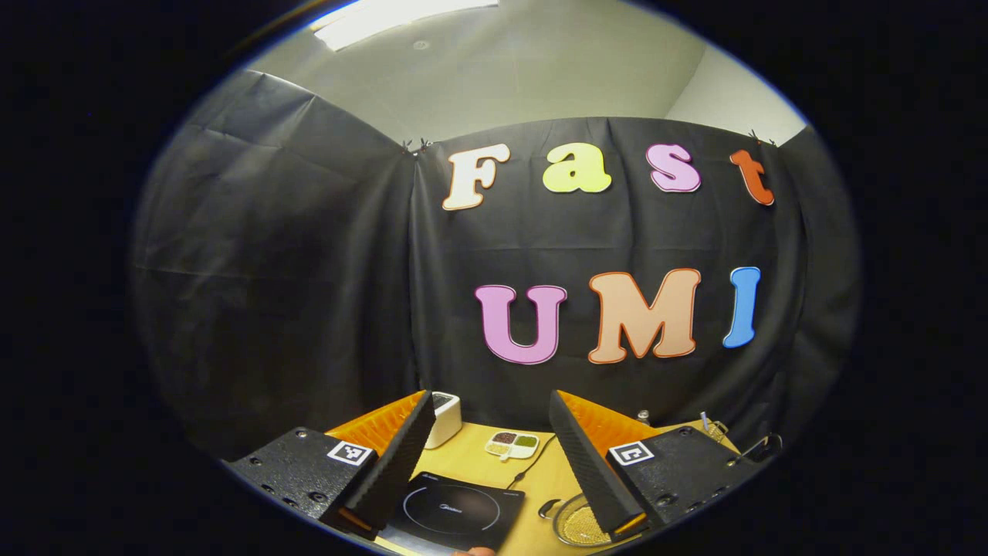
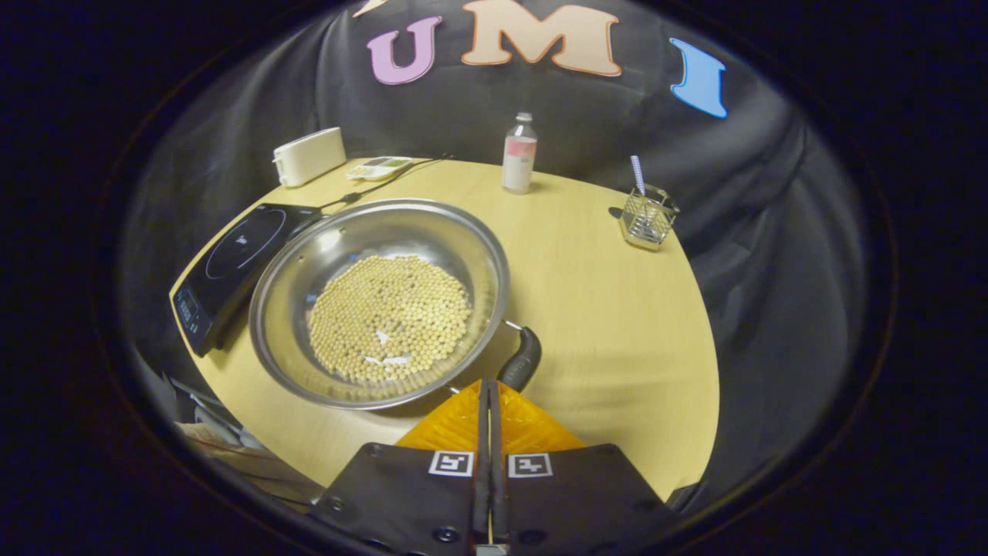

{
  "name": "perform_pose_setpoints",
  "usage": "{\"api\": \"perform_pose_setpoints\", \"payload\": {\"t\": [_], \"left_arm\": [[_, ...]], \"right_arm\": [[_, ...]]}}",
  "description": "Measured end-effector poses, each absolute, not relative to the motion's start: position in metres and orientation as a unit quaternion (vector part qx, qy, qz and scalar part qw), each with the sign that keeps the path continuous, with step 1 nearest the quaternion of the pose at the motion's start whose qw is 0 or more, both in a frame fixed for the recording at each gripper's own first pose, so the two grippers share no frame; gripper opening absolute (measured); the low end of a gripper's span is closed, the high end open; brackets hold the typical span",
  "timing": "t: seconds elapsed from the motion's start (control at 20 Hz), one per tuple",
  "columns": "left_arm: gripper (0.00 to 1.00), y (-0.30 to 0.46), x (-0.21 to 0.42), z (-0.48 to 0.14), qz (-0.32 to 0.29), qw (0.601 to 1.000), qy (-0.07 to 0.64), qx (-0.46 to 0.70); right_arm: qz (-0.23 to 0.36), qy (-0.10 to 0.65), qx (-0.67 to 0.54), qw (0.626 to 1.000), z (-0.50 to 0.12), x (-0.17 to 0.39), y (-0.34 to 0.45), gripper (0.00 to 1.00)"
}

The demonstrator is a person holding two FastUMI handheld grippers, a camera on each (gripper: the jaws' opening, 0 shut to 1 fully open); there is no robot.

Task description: First push the handle of the pot to place it horizontally, then grasp the pot with both hands and set it on the induction cooktop.

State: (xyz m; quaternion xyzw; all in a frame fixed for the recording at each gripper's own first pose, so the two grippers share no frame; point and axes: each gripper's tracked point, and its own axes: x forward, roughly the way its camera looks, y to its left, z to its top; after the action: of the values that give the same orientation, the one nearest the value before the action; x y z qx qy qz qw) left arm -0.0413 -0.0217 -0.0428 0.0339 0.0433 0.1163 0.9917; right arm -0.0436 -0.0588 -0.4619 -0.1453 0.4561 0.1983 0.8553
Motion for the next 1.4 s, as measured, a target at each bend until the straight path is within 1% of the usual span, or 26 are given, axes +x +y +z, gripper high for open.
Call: {"api": "perform_pose_setpoints", "payload": {"t": [0.3,0.35,0.5,0.55,0.65,0.7,0.75,0.8,0.85,0.9,0.95,1.0,1.05,1.15,1.2,1.25,1.3,1.35,1.4], "left_arm": [[0.96,-0.037,-0.021,-0.088,0.082,0.992,0.086,0.033],[0.92,-0.039,-0.017,-0.099,0.076,0.992,0.095,0.032],[0.92,-0.046,-0.004,-0.132,0.054,0.991,0.123,0.028],[0.96,-0.048,0.002,-0.147,0.045,0.989,0.135,0.025],[0.96,-0.051,0.012,-0.177,0.027,0.986,0.163,0.02],[0.96,-0.053,0.016,-0.191,0.016,0.984,0.179,0.018],[0.93,-0.054,0.021,-0.207,0.007,0.981,0.193,0.017],[0.96,-0.055,0.025,-0.222,0.0,0.977,0.211,0.02],[0.93,-0.055,0.028,-0.237,-0.008,0.974,0.225,0.022],[0.93,-0.056,0.031,-0.252,-0.017,0.97,0.24,0.025],[0.97,-0.057,0.032,-0.267,-0.026,0.966,0.256,0.028],[0.97,-0.058,0.033,-0.283,-0.035,0.96,0.275,0.03],[0.96,-0.058,0.033,-0.298,-0.043,0.954,0.295,0.028],[0.97,-0.059,0.033,-0.327,-0.056,0.942,0.329,0.018],[0.98,-0.06,0.032,-0.341,-0.061,0.936,0.345,0.013],[0.98,-0.06,0.032,-0.353,-0.068,0.93,0.361,0.012],[0.98,-0.059,0.031,-0.365,-0.074,0.924,0.376,0.013],[0.98,-0.059,0.03,-0.376,-0.08,0.917,0.39,0.015],[0.98,-0.058,0.029,-0.386,-0.086,0.912,0.402,0.018]], "right_arm": [[0.169,0.446,-0.147,0.866,-0.466,-0.02,-0.073,0.03],[0.165,0.449,-0.141,0.867,-0.467,-0.018,-0.073,0.03],[0.149,0.445,-0.122,0.875,-0.459,-0.008,-0.077,0.03],[0.144,0.442,-0.114,0.878,-0.456,-0.006,-0.076,0.03],[0.135,0.441,-0.097,0.882,-0.453,-0.005,-0.075,0.07],[0.134,0.443,-0.09,0.882,-0.45,-0.007,-0.074,0.14],[0.131,0.443,-0.086,0.883,-0.448,-0.007,-0.073,0.2],[0.127,0.441,-0.084,0.884,-0.451,-0.004,-0.073,0.31],[0.124,0.442,-0.078,0.885,-0.449,-0.006,-0.071,0.36],[0.122,0.444,-0.073,0.885,-0.449,-0.006,-0.07,0.37],[0.119,0.447,-0.069,0.884,-0.448,-0.007,-0.069,0.49],[0.117,0.449,-0.066,0.883,-0.45,-0.008,-0.066,0.62],[0.113,0.45,-0.068,0.883,-0.451,-0.007,-0.066,0.65],[0.109,0.453,-0.069,0.882,-0.456,-0.005,-0.063,0.65],[0.106,0.456,-0.068,0.881,-0.456,-0.004,-0.061,0.77],[0.103,0.458,-0.064,0.88,-0.459,-0.004,-0.059,0.83],[0.098,0.462,-0.062,0.879,-0.46,-0.003,-0.058,0.87],[0.094,0.464,-0.058,0.879,-0.462,-0.003,-0.056,0.89],[0.091,0.467,-0.054,0.878,-0.463,-0.002,-0.054,0.93]]}}
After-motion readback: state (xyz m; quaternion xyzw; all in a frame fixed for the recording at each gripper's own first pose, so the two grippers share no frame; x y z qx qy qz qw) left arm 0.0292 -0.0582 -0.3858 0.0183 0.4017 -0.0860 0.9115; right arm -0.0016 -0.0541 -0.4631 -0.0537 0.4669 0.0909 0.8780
